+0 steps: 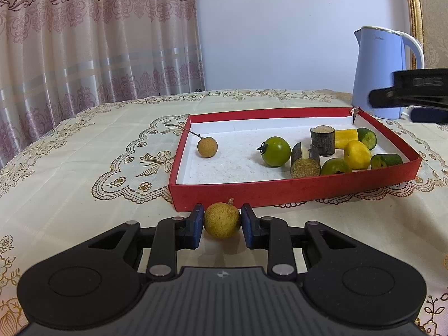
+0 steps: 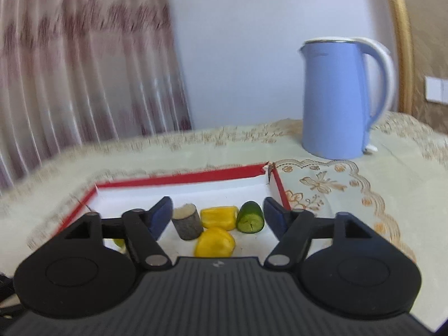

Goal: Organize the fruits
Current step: 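Carry the round fruit over the tray rim with the left tool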

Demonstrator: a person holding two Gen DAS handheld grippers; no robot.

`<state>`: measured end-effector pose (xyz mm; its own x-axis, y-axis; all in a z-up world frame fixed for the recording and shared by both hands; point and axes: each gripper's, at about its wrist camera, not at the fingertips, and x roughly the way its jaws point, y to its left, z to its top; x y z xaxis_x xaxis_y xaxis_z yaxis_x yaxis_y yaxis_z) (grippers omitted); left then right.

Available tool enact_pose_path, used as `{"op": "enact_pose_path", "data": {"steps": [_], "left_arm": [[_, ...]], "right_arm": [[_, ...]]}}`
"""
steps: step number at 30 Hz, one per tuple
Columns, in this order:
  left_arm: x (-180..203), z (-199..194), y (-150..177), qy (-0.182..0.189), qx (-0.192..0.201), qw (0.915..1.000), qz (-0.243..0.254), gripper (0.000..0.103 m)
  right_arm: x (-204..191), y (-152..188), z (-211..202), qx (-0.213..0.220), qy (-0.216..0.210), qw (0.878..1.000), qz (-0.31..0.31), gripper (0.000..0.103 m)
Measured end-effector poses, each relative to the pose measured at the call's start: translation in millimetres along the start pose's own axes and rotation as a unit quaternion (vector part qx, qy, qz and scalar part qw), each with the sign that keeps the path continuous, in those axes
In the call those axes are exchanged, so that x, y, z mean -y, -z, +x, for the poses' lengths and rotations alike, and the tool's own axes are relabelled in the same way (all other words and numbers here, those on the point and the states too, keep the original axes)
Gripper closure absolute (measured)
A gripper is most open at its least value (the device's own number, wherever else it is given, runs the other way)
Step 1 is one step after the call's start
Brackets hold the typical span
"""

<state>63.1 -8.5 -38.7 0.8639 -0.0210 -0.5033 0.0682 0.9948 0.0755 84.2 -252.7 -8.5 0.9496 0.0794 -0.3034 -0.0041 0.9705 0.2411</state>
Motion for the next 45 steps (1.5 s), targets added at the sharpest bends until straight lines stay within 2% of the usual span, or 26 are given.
{"op": "enact_pose_path", "data": {"steps": [3, 5, 19, 26, 30, 37, 45], "left_arm": [[-0.1, 0.3, 0.0, -0.001, 0.0, 1.0, 0.001, 0.075], [0.0, 0.1, 0.2, -0.001, 0.0, 1.0, 0.001, 0.075], [1.1, 0.2, -1.6, -0.011, -0.004, 0.9999, 0.004, 0.075], [-7.3, 3.8, -8.1, 0.015, -0.045, 0.9984, -0.029, 0.075], [-4.5, -1.0, -17.8, -0.01, -0.032, 0.9994, -0.012, 0.075], [2.8, -6.2, -43.0, -0.019, -0.005, 0.9998, 0.003, 0.075], [20.7, 10.3, -62.6, -0.03, 0.001, 0.9991, 0.03, 0.075]], "right_arm": [[11.2, 14.9, -3.6, 0.024, 0.001, 0.999, 0.027, 0.016], [16.7, 19.4, 4.6, 0.003, 0.005, 1.0, 0.029, 0.016], [31.5, 26.7, 6.0, -0.012, -0.017, 0.999, 0.044, 0.016], [33.9, 26.8, 5.0, -0.011, -0.022, 0.999, 0.046, 0.014], [33.2, 26.5, 3.1, -0.009, -0.024, 0.999, 0.043, 0.014], [36.1, 26.5, 2.2, -0.01, -0.026, 0.998, 0.051, 0.011], [37.4, 26.4, 1.0, -0.008, -0.027, 0.998, 0.054, 0.008]]}}
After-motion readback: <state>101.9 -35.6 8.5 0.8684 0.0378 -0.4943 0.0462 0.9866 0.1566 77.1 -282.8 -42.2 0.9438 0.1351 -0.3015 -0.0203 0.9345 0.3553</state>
